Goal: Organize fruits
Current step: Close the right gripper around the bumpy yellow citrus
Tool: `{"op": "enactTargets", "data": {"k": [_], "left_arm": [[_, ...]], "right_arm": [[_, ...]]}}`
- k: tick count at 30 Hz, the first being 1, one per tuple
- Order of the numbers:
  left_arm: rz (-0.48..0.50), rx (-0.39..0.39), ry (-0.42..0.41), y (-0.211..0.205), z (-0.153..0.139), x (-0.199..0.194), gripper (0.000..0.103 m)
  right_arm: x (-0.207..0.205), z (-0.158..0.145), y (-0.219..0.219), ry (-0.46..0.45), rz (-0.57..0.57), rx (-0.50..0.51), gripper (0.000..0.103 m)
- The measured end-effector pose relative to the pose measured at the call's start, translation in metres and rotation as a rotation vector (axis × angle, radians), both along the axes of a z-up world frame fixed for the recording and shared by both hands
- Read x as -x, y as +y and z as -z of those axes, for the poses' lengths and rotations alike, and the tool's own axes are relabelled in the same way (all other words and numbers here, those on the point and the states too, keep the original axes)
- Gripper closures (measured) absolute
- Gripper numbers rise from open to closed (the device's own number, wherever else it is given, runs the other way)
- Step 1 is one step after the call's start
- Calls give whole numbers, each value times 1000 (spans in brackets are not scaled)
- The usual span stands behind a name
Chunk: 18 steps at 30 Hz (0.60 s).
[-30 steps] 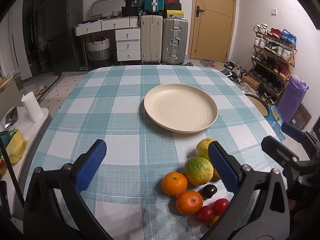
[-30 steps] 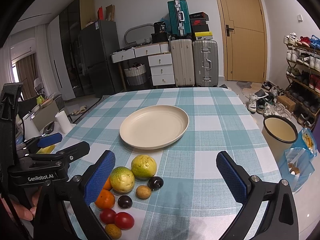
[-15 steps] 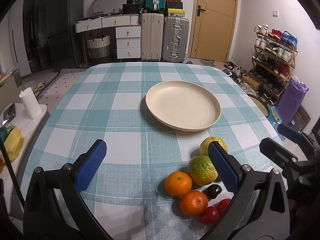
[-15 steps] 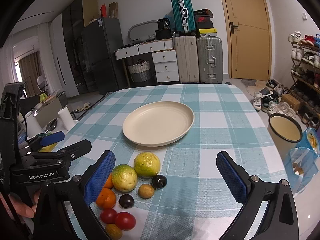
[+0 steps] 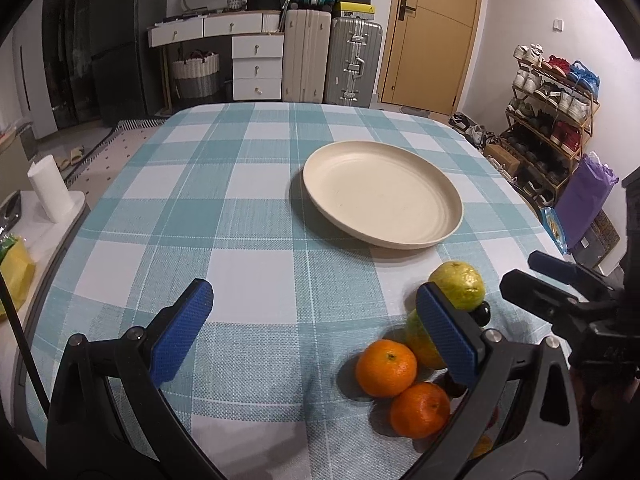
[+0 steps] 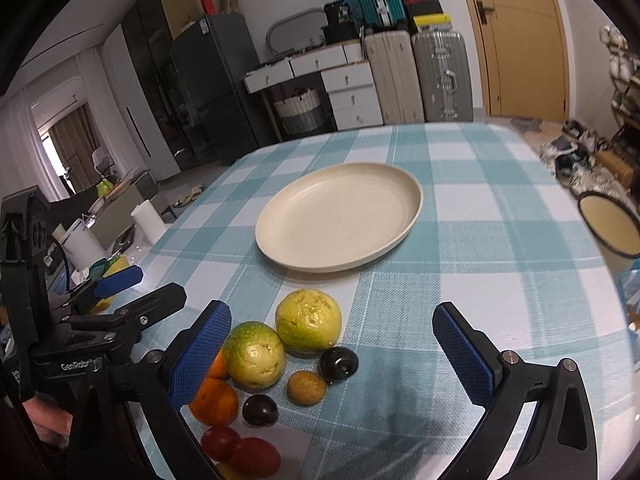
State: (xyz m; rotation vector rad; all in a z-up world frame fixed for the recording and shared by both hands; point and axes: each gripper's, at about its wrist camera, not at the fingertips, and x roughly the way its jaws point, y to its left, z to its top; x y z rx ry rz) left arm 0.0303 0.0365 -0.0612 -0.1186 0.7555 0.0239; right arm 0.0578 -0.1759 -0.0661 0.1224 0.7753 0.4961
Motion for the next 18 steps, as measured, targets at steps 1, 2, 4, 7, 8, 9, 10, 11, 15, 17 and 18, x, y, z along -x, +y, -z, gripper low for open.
{"op": "enactTargets", "data": {"k": [1,2,4,7,8,9,10,11,15,17,18], "left_arm": [[2,9,6,2,1,-2,1],[3,18,11,4,3,-4,1],[5,37,22,8,5,-8,1],[7,47,28,12,8,-12,1],[7,49,28,13,9,-13,1],[8,52,30,14,10,-14,1],[8,54,31,15,11,-15,1],[8,58,33,16,12,-16,1],[12,73,45,18,15,-20,1],[16,78,48,19,16,-23,1],[18,80,50,19,16,-24,1]], "right_arm": [[-2,2,1,11,-4,-5,0],[-7,6,2,25,-11,-11,0],[-11,9,3,43,-20,-22,0],[-20,15,6,66,-32,-36,0],[-24,18,7,76,-34,-39,0],[-27,20,8,82,-34,-42,0],[-30,22,8,92,-36,-49,0],[-32,23,9,100,-38,-57,0],[-41,28,12,131,-43,-75,1],[-43,31,15,149,-47,-84,9],[-44,32,15,157,-50,-88,11]]}}
